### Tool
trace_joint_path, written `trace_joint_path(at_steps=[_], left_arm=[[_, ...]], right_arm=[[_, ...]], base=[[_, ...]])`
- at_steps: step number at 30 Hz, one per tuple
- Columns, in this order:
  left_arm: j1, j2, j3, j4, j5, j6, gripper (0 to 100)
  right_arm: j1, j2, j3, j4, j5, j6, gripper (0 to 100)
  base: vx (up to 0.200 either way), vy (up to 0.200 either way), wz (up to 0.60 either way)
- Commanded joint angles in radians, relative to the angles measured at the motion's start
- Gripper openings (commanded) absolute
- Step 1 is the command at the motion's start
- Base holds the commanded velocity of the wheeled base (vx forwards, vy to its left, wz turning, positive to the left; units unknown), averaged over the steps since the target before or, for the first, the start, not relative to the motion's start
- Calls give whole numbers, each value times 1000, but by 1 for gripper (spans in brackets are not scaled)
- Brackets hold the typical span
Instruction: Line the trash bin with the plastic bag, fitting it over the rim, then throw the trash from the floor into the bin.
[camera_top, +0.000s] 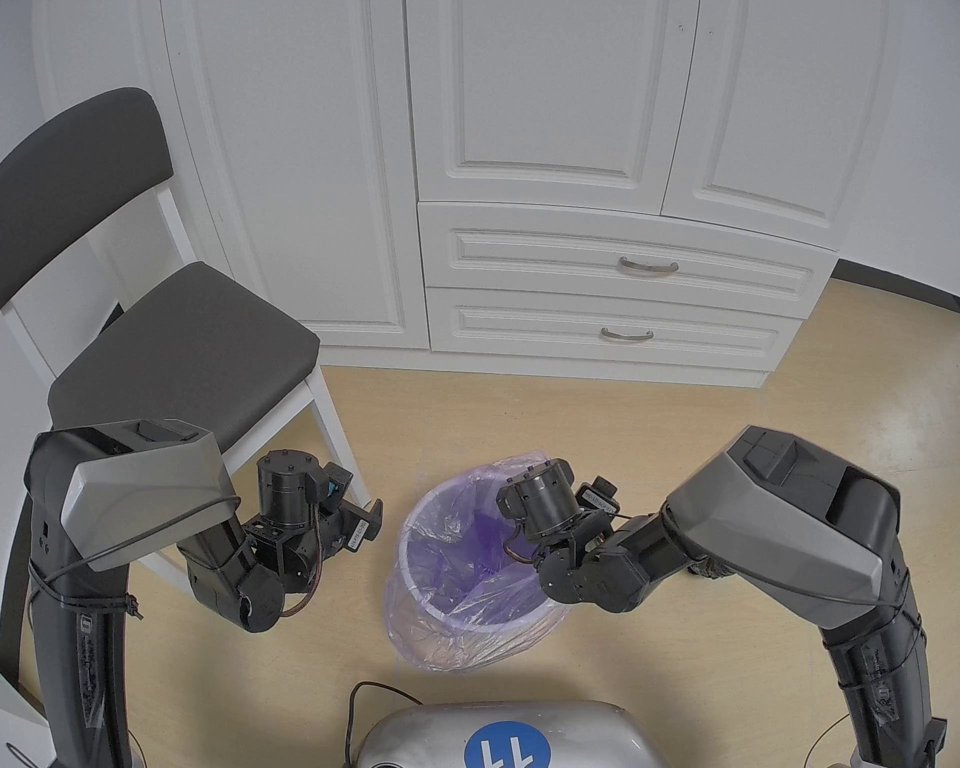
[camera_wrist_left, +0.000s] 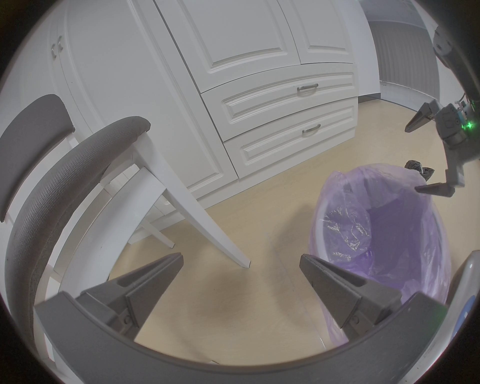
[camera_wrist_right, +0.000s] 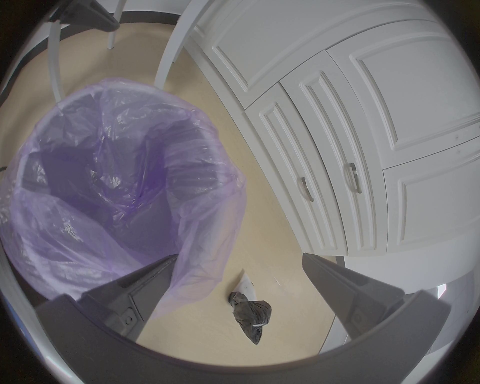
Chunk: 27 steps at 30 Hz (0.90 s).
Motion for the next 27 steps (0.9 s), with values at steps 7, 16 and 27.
trace_joint_path(at_steps=[7, 16, 27], left_arm=[[-12, 4, 7, 0, 0, 0, 100], [-20, 12, 10, 0, 0, -1, 100], [-26, 14, 12, -2, 0, -1, 100]], right_arm=[[-52, -104, 305, -267, 42, -98, 100], [-57, -78, 429, -462, 56, -115, 100], [-66, 44, 383, -517, 85, -115, 100]], base=[[0, 0, 0], [0, 0, 0], [0, 0, 0]])
